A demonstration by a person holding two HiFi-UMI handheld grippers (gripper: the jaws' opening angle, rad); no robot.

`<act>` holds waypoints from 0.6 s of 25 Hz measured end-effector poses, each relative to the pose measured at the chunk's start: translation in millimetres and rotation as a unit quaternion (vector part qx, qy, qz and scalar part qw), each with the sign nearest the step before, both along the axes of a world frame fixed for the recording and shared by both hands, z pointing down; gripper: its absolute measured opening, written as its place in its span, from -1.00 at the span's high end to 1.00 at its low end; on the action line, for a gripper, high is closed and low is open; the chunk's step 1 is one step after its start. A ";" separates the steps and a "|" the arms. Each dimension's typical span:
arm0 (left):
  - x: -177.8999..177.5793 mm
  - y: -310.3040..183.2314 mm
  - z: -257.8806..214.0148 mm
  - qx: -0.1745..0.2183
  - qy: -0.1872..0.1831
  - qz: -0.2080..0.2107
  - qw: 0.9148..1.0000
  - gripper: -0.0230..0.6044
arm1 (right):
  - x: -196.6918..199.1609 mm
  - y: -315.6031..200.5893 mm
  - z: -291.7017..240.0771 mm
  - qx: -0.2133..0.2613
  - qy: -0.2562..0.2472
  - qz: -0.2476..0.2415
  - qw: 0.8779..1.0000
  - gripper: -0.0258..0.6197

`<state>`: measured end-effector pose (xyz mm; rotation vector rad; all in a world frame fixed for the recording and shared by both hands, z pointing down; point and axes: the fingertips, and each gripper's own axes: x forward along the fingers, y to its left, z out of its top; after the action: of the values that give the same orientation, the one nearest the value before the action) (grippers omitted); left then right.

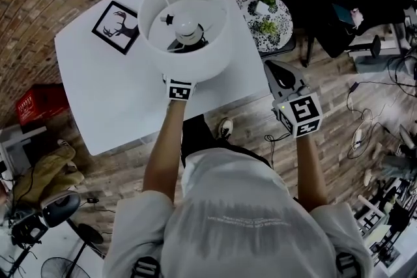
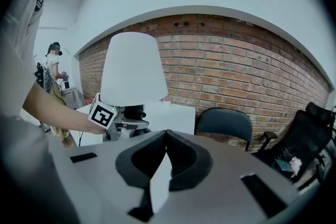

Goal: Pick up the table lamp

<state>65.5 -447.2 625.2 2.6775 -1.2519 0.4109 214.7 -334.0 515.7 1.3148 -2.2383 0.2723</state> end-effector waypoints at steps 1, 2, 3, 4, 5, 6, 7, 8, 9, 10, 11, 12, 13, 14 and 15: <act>-0.1 -1.2 0.5 0.001 0.000 -0.002 1.000 0.19 | 0.3 -0.2 0.3 0.000 0.000 0.001 1.000 0.92; -0.1 -2.3 1.2 0.001 0.000 -0.003 1.000 0.19 | 0.7 -0.1 0.8 -0.001 0.000 0.001 1.000 0.92; 0.3 -3.2 2.2 0.000 -0.001 -0.002 1.000 0.19 | 1.1 0.2 1.3 -0.002 0.000 0.002 1.000 0.92; 1.1 -3.7 3.5 -0.001 -0.001 -0.001 1.000 0.19 | 1.6 0.7 1.8 -0.003 0.000 0.003 1.000 0.92; 2.1 -3.8 5.0 -0.003 -0.001 0.001 1.000 0.19 | 2.1 1.3 2.3 -0.004 0.000 0.004 1.000 0.92; 3.2 -3.8 6.5 -0.004 -0.001 0.003 1.000 0.19 | 2.7 1.9 2.8 -0.005 0.000 0.005 1.000 0.92; 3.9 -3.9 7.8 -0.005 -0.002 0.005 1.000 0.20 | 3.4 2.2 3.1 -0.005 0.000 0.007 1.000 0.92; 3.9 -4.3 8.8 -0.006 -0.004 0.004 1.000 0.21 | 4.2 2.4 3.4 -0.006 0.000 0.008 1.000 0.92; 3.3 -5.0 9.0 -0.005 -0.006 0.003 1.000 0.24 | 5.2 2.5 3.7 -0.006 0.000 0.009 1.000 0.92; 2.4 -5.7 8.7 -0.004 -0.008 0.001 1.000 0.30 | 6.2 2.7 3.9 -0.007 0.000 0.010 1.000 0.92; 1.6 -6.4 8.2 -0.002 -0.011 0.000 1.000 0.37 | 7.2 3.0 4.0 -0.008 0.000 0.011 1.000 0.92; 1.2 -6.6 7.7 -0.001 -0.013 0.000 1.000 0.41 | 8.0 3.3 4.2 -0.008 0.000 0.011 1.000 0.92; 1.3 -6.4 7.3 -0.001 -0.013 0.001 1.000 0.42 | 8.5 3.7 4.5 -0.008 0.000 0.012 1.000 0.92; 1.6 -6.0 7.2 -0.001 -0.014 0.003 1.000 0.43 | 8.7 4.2 4.9 -0.008 0.000 0.012 1.000 0.92; 1.9 -5.6 7.2 -0.001 -0.013 0.003 1.000 0.44 | 8.8 4.6 5.3 -0.009 0.000 0.013 1.000 0.92</act>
<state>67.4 -452.9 632.4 2.6839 -1.2510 0.4491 223.5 -329.4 521.0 1.3348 -2.2153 0.3002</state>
